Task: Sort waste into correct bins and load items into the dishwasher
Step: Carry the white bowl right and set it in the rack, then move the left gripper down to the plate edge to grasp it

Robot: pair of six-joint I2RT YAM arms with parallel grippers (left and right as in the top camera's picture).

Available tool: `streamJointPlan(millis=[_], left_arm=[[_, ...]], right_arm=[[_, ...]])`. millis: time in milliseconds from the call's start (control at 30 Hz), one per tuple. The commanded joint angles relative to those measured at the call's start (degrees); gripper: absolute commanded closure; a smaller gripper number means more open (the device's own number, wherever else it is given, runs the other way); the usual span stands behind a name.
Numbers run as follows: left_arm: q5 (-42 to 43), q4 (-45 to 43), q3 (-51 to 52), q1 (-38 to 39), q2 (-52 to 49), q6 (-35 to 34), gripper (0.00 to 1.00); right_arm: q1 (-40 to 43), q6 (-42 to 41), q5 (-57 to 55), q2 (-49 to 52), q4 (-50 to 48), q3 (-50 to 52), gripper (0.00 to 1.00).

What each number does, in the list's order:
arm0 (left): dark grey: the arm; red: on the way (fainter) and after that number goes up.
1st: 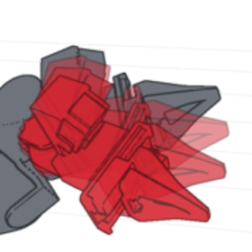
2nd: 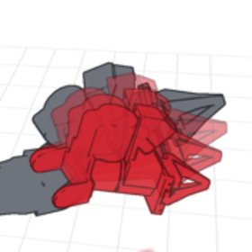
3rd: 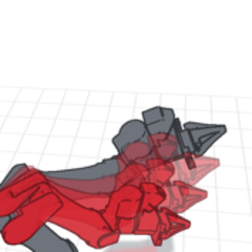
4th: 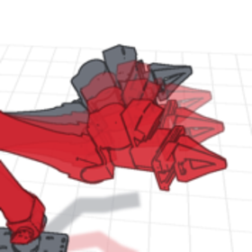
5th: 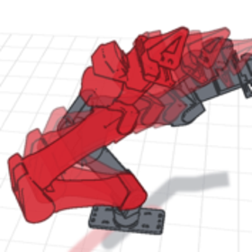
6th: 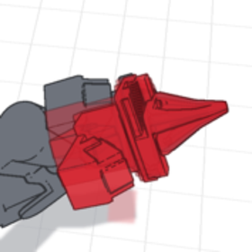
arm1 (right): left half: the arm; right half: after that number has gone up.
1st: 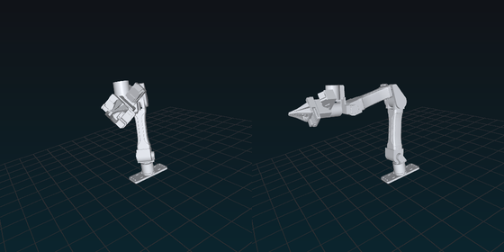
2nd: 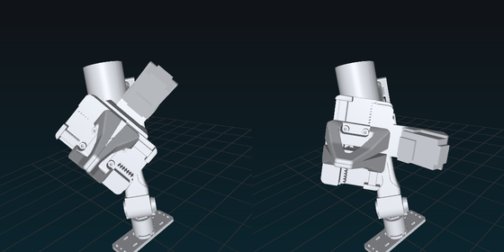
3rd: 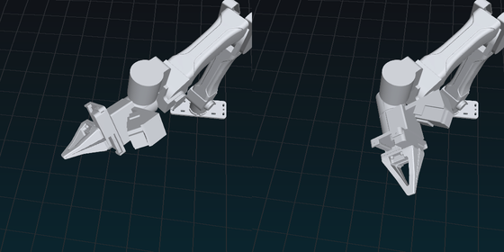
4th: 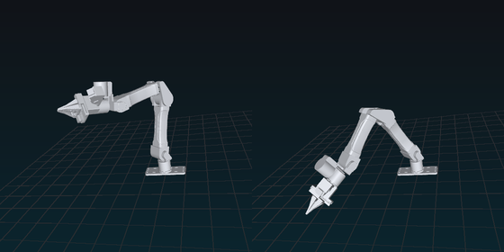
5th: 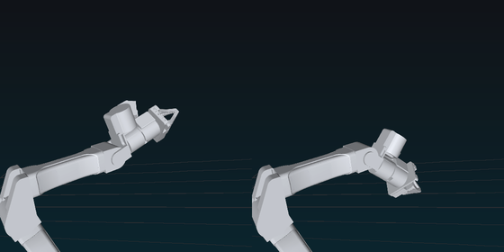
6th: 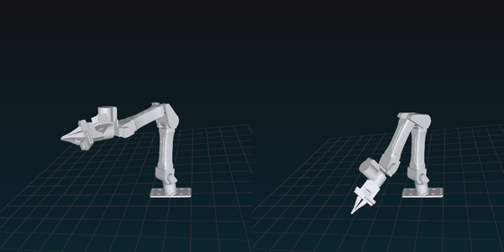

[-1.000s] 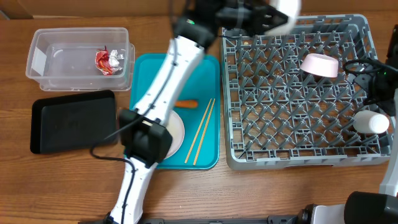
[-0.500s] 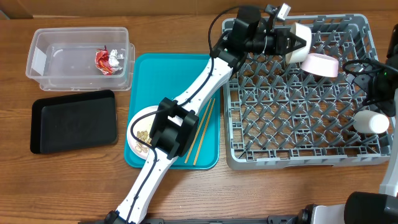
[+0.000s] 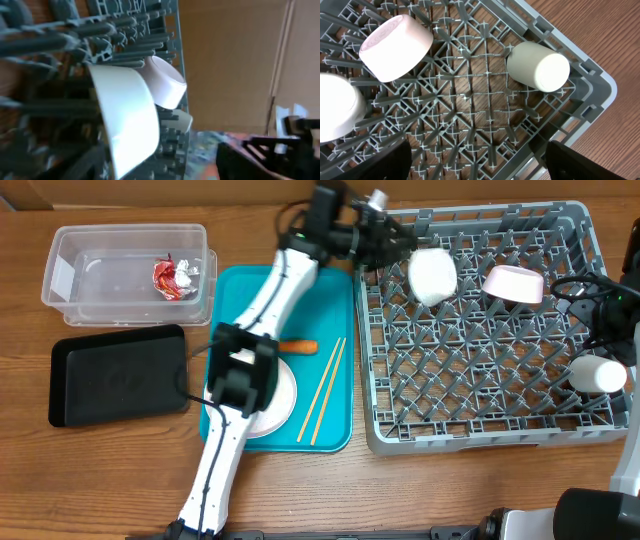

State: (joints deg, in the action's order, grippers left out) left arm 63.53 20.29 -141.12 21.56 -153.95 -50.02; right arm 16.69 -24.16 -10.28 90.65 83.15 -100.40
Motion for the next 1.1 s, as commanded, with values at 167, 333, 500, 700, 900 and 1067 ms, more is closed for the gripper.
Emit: streamJointPlan(millis=[167,333,500,700,900,1067], left_arm=[[7.61,0.09,-0.37,-3.69,2.40,4.72,0.00],[-9.25,15.76,-0.37,-3.72,7.72,19.06,0.00],[-46.90,42.82,-0.37,-3.76,15.45,29.73,0.00],[-67.12,68.22,-0.37,-4.04,24.37,28.26,0.00],[-66.79,76.52,1.16,-3.48,24.50,24.68,0.00],[-66.71,76.54,2.86,-2.80,26.29,24.68,0.00]], right_arm=[[-0.11,0.15,0.07,-0.59,-0.24,-1.25,0.12],[-0.11,0.35,0.04,-0.59,-0.28,-1.25,0.12],[-0.11,0.35,0.07,-0.59,-0.39,-1.25,0.12],[-0.11,0.37,0.07,-0.59,-0.35,-1.25,0.11],[-0.11,0.59,0.07,-0.59,-0.09,-1.25,0.06],[-0.11,0.61,0.07,-0.59,0.20,-1.22,0.06]])
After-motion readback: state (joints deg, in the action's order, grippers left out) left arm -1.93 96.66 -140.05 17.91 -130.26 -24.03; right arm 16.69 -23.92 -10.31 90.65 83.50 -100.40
